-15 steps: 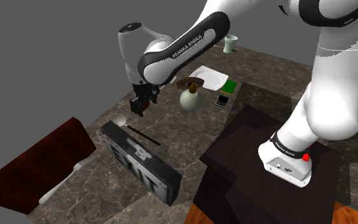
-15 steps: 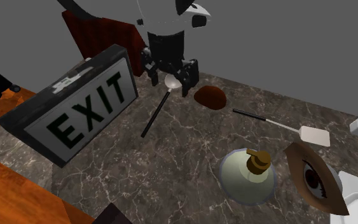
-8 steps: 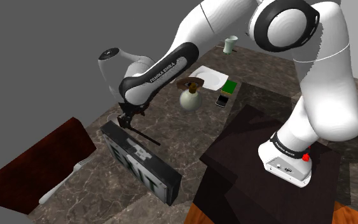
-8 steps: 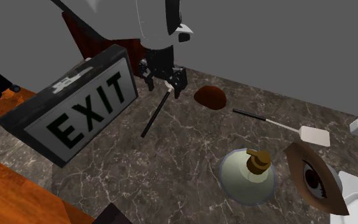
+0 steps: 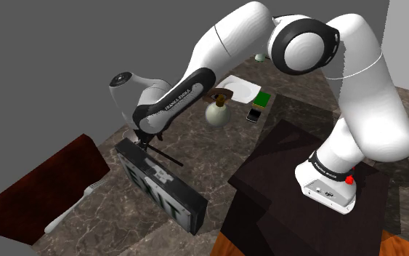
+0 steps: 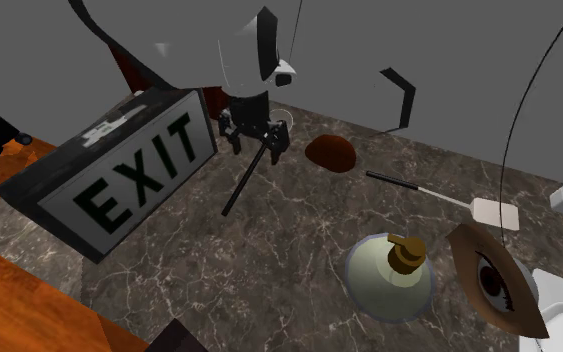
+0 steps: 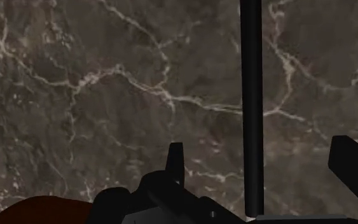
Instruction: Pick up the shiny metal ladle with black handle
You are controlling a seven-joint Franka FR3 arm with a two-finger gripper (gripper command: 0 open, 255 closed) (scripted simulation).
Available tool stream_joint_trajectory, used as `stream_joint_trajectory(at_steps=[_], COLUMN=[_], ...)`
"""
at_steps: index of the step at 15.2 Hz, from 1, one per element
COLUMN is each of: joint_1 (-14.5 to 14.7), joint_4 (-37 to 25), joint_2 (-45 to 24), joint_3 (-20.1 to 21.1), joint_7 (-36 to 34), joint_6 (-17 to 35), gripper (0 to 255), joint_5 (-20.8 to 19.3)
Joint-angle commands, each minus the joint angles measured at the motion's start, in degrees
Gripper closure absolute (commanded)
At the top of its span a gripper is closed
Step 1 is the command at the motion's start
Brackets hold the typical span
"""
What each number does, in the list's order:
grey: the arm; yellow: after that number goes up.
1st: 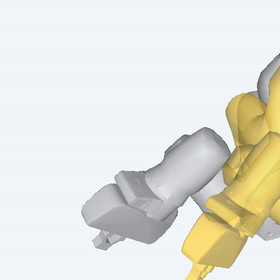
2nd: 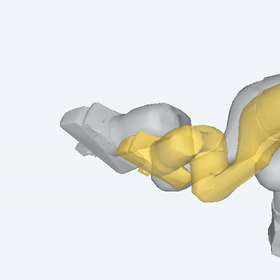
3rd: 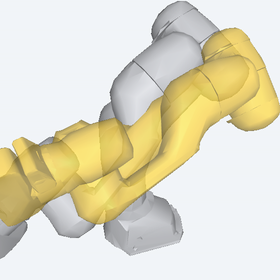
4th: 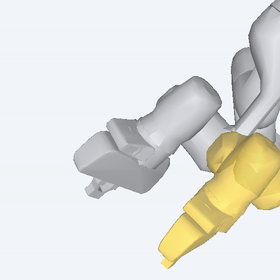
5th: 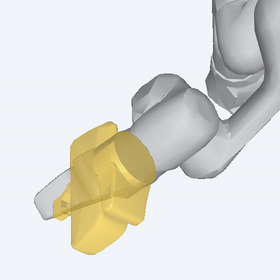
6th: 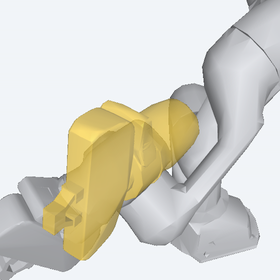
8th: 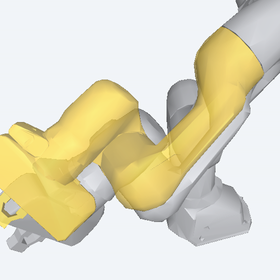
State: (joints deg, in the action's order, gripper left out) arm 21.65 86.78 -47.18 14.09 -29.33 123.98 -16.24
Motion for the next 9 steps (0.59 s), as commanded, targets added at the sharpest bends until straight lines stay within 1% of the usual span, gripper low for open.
stream_joint_trajectory(at_steps=[1, 3, 4, 9], joint_1=[0.2, 0.2, 0.2, 0.2], joint_4=[-0.2, -0.2, -0.1, -0.2], joint_2=[-1.4, -1.4, -1.3, -1.4], joint_3=[-0.3, -0.3, -0.3, -0.3], joint_7=[-0.2, -0.2, -0.2, -0.2], joint_6=[1.1, 1.1, 1.2, 1.1], gripper=[0, 0, 255, 255], joint_5=[-0.3, -0.3, -0.3, -0.3])
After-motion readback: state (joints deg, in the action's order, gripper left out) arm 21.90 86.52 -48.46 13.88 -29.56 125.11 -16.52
